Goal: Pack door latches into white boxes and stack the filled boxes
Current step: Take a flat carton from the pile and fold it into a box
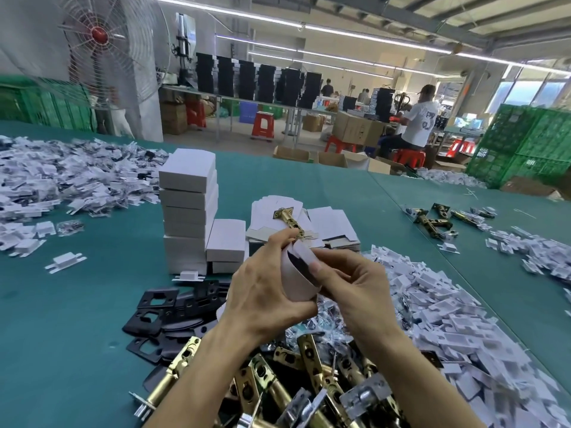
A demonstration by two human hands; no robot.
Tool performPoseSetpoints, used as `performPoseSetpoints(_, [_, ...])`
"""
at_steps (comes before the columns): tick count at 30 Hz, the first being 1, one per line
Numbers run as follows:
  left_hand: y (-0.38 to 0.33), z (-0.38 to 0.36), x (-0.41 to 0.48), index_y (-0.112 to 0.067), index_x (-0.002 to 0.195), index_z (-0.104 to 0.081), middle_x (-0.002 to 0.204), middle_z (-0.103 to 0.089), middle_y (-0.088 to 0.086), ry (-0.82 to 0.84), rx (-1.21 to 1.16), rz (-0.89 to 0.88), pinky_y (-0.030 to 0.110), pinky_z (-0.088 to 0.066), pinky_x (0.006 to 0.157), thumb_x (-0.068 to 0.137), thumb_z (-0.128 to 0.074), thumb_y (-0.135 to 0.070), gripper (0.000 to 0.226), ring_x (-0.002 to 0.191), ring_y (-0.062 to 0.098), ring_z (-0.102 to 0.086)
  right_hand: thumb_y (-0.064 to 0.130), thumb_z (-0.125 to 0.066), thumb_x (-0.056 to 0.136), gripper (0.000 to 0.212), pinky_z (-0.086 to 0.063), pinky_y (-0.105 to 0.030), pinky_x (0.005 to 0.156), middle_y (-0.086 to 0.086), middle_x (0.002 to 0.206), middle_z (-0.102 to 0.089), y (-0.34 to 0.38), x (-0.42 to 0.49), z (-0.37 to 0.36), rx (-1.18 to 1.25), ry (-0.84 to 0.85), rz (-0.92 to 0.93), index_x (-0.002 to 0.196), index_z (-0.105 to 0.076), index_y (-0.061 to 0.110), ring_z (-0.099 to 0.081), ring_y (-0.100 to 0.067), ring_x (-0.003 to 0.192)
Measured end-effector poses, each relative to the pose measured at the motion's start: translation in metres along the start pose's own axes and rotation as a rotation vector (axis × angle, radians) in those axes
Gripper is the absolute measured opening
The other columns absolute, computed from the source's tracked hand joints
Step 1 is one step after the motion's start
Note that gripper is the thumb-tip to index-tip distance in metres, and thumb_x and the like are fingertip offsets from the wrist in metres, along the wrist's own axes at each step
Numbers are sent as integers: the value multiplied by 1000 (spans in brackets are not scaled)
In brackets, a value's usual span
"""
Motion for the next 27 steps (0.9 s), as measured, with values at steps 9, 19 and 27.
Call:
performPoseSetpoints(9, [3,-2,0,-39,139,-32,117,-56,-18,14,-49,-7,32,-57,75,58,-68,-48,89,89,9,-63,-7,-73,81,19,-58,-32,87,-3,99,-77,5,5,-6,-57,52,29,91,-76,10,-73,-19,99])
performPoseSetpoints(19, [4,-2,1,-43,124,-39,108,-53,-19,34,-217,-23,33,-57,54,64,-72,-36,68,76,11,-63,16,-74,77,21,-54,-43,97,0,110,-74,5,12,-6,-112,193,2,97,-79,18,-68,-18,110])
performPoseSetpoints(27, [11,-10,1,-35,105,-43,94,-54,-12,58,-331,55,24,-54,56,67,-76,-39,50,77,11,-59,18,-65,87,37,-51,-28,95,3,117,-62,-2,4,-4,-149,409,-77,121,-70,30,-59,-17,119])
Point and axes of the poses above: each hand's wrist, its own x-axis towards the middle knuckle, its own z-axis out of the back of the hand, y = z × x, the point moved 8 cm from there along x, towards the middle knuckle
